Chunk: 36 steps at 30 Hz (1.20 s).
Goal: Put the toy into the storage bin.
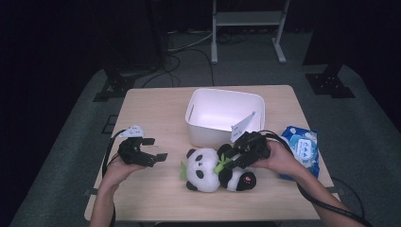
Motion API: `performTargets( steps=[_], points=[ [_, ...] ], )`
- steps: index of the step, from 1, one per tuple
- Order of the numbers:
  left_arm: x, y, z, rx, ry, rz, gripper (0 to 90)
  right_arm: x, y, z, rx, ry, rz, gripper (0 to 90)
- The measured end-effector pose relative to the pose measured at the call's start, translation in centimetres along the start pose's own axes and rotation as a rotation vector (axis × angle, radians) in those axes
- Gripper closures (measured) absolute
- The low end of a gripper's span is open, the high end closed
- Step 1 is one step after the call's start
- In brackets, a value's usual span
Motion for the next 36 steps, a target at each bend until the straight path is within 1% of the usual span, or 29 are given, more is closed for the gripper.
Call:
performTargets(
  steps=[6, 10, 13, 21, 25, 26, 29, 32, 36],
  points=[
    [-0.1, -0.1, 0.0, -0.003, 0.003, 0.000, 9.6, 1.0, -0.1, -0.4, -0.031, -0.015, 0.004, 51.1],
    [-0.2, -0.1, 0.0, -0.002, 0.003, -0.001, 9.6, 1.9, -0.1, -0.5, -0.048, -0.037, 0.010, 50.2],
    [-0.3, 0.0, 0.0, -0.001, 0.006, -0.001, 9.6, 2.3, -0.1, -0.4, -0.051, -0.049, 0.010, 50.3],
    [-0.3, -0.1, 0.1, -0.003, 0.001, -0.006, 9.6, 2.9, 0.1, -0.2, -0.071, -0.081, 0.032, 52.6],
    [-0.3, 0.0, 0.1, -0.003, 0.002, -0.006, 9.6, 3.3, 0.2, 0.0, -0.059, -0.092, 0.027, 55.5],
    [-0.3, 0.0, 0.1, -0.003, 0.002, -0.006, 9.6, 3.4, 0.2, 0.0, -0.063, -0.092, 0.029, 56.3],
    [-0.3, 0.0, 0.2, -0.006, 0.003, -0.005, 9.6, 3.6, 0.2, 0.1, -0.052, -0.103, 0.019, 60.3],
    [-0.2, 0.0, 0.2, -0.004, -0.001, -0.005, 9.6, 3.6, 0.2, 0.1, -0.036, -0.105, -0.001, 63.7],
    [-0.2, -0.1, 0.3, -0.009, -0.002, -0.007, 9.6, 3.7, 0.2, 0.2, -0.044, -0.084, -0.010, 65.8]
  ],
)
Point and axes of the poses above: each handheld gripper's, and its own axes: x roughly forward along the jaws, z roughly out of its underside, y roughly to its right, the point moved 3 cm from there along x, roughly forward along the jaws, and after that the axes turned 5 degrees about -x, right-handed, at the moved point
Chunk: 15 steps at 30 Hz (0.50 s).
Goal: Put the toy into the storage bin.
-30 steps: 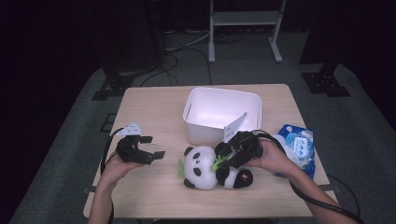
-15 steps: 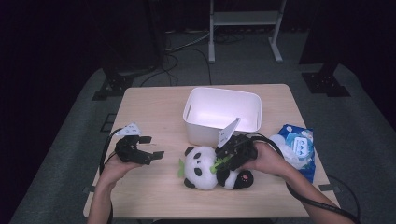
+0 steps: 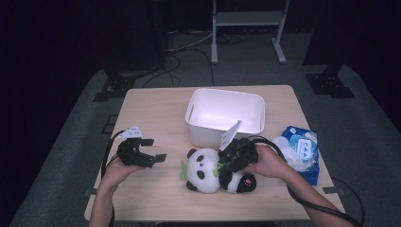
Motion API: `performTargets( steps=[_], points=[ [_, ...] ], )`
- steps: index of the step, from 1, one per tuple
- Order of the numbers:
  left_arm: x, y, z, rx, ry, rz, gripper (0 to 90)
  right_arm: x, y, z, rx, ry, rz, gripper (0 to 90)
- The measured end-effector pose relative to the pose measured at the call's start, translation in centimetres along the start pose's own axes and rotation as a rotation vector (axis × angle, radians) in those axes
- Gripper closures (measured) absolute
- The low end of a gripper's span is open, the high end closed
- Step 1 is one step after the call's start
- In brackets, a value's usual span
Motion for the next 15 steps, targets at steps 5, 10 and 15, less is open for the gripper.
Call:
performTargets(
  steps=[5, 10, 15],
  points=[
    [0.10, -0.05, 0.05, -0.002, -0.005, 0.000, 9.6, 0.02, -0.17, -0.12, 0.002, -0.009, 0.002, 66.6],
    [0.12, -0.02, 0.04, -0.002, -0.003, 0.000, 9.6, 0.06, -0.31, -0.15, 0.006, -0.009, -0.001, 65.7],
    [0.17, -0.11, 0.21, -0.005, -0.008, 0.000, 9.6, 0.06, -0.43, -0.22, 0.004, -0.015, -0.008, 68.1]
  ],
)
Point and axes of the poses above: each handheld gripper's, and its own axes: x roughly forward along the jaws, z roughly out of its underside, y roughly to its right, the point moved 3 cm from there along x, roughly forward along the jaws, and after that the axes turned 5 degrees about -x, right-handed, at the moved point
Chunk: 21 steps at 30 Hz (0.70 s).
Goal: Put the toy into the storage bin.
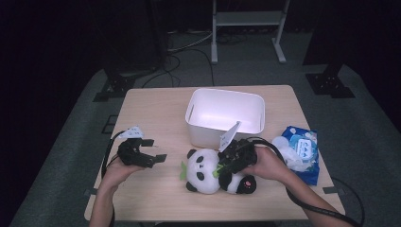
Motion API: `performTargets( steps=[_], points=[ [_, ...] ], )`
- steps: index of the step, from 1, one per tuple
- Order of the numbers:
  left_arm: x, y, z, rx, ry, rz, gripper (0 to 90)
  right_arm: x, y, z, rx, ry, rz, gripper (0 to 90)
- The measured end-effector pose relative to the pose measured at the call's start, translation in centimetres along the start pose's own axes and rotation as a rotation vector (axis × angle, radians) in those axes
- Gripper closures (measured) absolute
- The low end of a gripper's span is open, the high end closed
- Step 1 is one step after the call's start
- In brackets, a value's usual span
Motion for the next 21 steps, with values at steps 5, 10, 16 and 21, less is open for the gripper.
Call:
performTargets(
  steps=[5, 10, 16, 21],
  points=[
    [0.1, -0.2, 0.1, -0.007, 0.000, -0.001, 9.7, -0.4, 0.1, -0.1, 0.015, 0.018, -0.008, 70.8],
    [0.0, -0.3, 0.2, -0.011, 0.002, -0.004, 9.6, -0.9, 0.2, -0.1, 0.028, 0.051, -0.028, 72.5],
    [-0.1, -0.5, 0.2, -0.016, 0.002, -0.003, 9.6, -1.4, 0.4, -0.5, 0.027, 0.040, -0.043, 73.5],
    [-0.3, -0.7, 0.3, -0.017, 0.005, -0.005, 9.6, -1.9, 0.4, -0.9, 0.028, 0.046, -0.061, 73.7]
  ],
)
Point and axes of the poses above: each handheld gripper's, and its own axes: x roughly forward along the jaws, z roughly out of its underside, y roughly to its right, the point moved 3 cm from there along x, roughly forward along the jaws, and after that the axes turned 5 degrees about -x, right-handed, at the moved point
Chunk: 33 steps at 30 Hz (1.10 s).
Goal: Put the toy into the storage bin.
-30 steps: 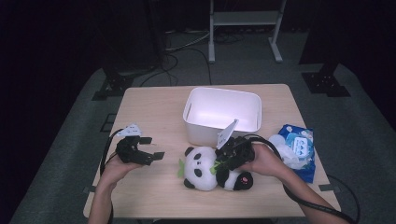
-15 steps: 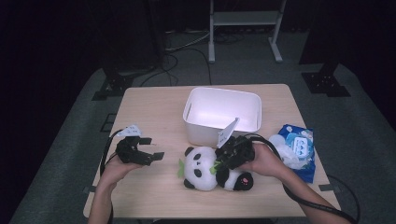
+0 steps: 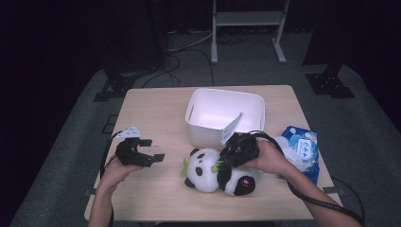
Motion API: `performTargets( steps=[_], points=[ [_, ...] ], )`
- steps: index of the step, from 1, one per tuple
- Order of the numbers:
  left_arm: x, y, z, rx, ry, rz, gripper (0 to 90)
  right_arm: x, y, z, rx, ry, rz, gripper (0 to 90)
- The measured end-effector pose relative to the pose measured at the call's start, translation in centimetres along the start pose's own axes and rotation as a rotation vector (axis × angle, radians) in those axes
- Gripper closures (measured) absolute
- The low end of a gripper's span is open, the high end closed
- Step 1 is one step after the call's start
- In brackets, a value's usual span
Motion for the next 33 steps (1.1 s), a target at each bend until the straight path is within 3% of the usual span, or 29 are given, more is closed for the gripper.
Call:
performTargets(
  steps=[17, 33],
  points=[
    [-0.1, -0.4, 0.2, -0.013, 0.002, -0.002, 9.7, -1.5, -0.5, -0.9, -0.014, 0.016, -0.013, 73.8],
    [-0.5, -1.0, 0.4, -0.040, 0.021, -0.003, 9.6, -4.0, -1.4, -3.1, -0.030, 0.039, -0.021, 73.9]
  ],
)
Point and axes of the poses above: each handheld gripper's, and its own axes: x roughly forward along the jaws, z roughly out of its underside, y roughly to its right, the point moved 3 cm from there along x, roughly forward along the jaws, and after that the axes turned 5 degrees about -x, right-handed, at the moved point
